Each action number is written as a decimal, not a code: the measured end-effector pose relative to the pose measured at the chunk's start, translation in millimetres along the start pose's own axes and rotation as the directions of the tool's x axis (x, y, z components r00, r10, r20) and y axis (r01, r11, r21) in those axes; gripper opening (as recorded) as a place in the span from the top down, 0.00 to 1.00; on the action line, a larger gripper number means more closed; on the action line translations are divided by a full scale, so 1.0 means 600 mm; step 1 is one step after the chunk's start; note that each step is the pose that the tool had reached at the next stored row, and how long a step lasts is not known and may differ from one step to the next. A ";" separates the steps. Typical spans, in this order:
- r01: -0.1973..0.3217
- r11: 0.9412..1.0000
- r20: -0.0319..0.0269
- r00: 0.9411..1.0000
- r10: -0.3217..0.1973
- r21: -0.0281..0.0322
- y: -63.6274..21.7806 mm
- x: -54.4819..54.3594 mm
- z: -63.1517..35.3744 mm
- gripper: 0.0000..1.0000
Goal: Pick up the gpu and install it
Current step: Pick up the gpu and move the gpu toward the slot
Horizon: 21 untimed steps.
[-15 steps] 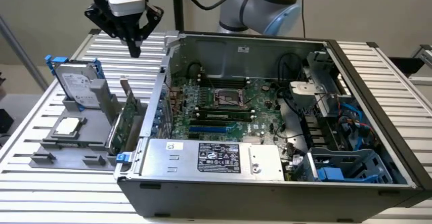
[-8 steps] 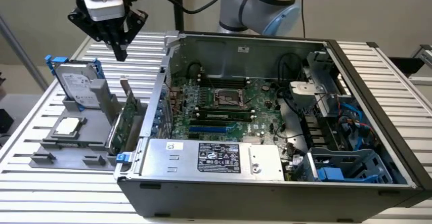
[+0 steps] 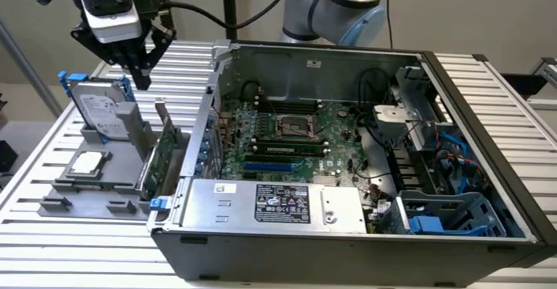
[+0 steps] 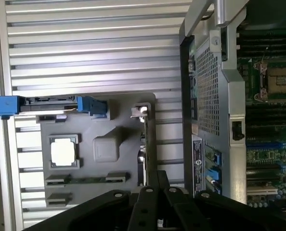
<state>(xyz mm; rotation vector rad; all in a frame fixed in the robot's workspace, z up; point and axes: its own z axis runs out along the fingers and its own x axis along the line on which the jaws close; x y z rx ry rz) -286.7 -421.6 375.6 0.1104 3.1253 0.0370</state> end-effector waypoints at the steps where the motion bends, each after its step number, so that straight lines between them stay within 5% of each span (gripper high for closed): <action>1: 0.000 1.000 -0.001 1.000 0.000 0.000 -0.004 0.003 0.002 1.00; 6: 0.000 1.000 -0.003 1.000 0.000 0.000 -0.024 0.014 0.010 1.00; 21: 0.000 1.000 -0.003 1.000 0.000 0.000 -0.024 0.014 0.010 1.00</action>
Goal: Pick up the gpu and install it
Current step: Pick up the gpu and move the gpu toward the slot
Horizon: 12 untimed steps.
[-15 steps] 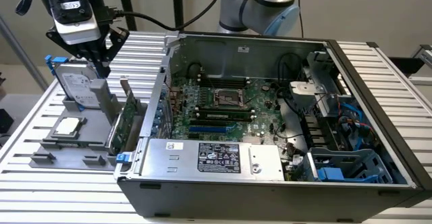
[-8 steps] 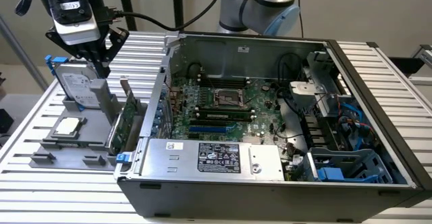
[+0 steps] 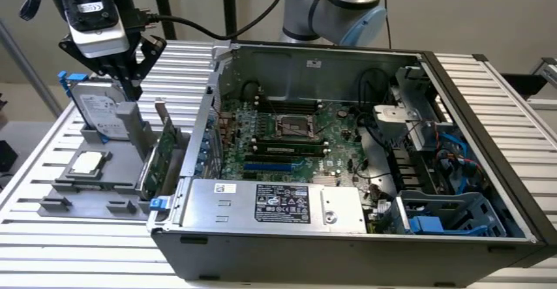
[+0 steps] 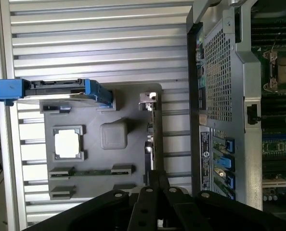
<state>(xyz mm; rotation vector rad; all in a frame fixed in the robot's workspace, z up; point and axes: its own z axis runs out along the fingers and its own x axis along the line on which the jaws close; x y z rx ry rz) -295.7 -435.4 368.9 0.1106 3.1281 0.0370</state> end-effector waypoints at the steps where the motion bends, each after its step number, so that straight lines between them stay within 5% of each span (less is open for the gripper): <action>1: 0.000 1.000 0.000 1.000 0.000 0.000 0.000 0.000 0.000 0.00; 12: 0.000 1.000 0.000 1.000 0.000 0.001 0.000 0.001 0.012 0.00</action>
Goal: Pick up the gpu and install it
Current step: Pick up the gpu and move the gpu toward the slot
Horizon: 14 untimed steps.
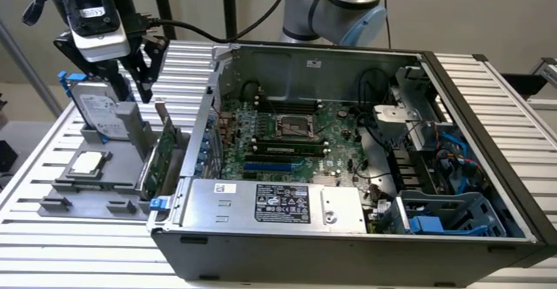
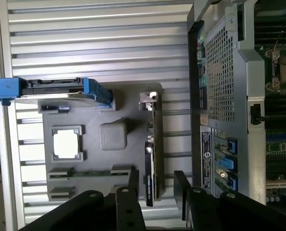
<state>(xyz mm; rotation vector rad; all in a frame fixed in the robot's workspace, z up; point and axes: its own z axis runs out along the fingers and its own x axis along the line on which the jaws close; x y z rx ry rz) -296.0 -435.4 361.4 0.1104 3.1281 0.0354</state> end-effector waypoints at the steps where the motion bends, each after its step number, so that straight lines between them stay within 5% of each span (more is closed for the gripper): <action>1: 0.000 1.000 0.000 1.000 0.000 0.000 0.000 0.000 0.003 0.00; 14: 0.000 1.000 0.000 1.000 0.000 0.001 -0.002 0.007 0.043 0.00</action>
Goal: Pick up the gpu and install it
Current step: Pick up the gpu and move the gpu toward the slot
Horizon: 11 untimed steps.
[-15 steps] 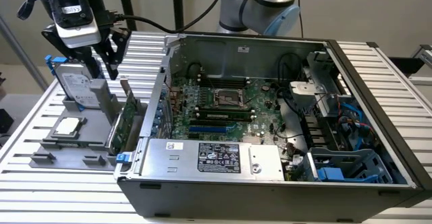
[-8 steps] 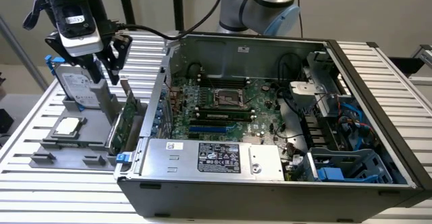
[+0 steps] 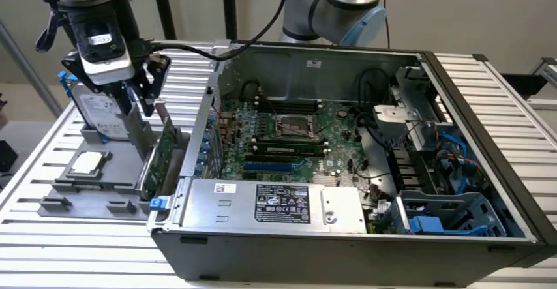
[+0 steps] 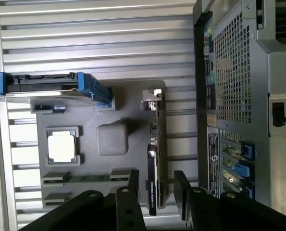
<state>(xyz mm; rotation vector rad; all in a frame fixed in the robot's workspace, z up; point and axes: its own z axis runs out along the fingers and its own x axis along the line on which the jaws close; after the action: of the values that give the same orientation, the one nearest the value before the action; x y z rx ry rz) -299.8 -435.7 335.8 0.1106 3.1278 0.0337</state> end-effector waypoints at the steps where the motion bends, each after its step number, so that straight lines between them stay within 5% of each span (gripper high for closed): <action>1: 0.000 1.000 0.000 1.000 0.000 0.000 0.000 0.000 0.003 0.00; 11: 0.000 1.000 0.003 1.000 0.000 0.000 -0.006 0.004 0.033 0.00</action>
<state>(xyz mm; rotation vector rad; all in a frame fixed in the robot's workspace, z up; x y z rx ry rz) -302.1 -438.5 315.8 0.1105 3.1248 0.0337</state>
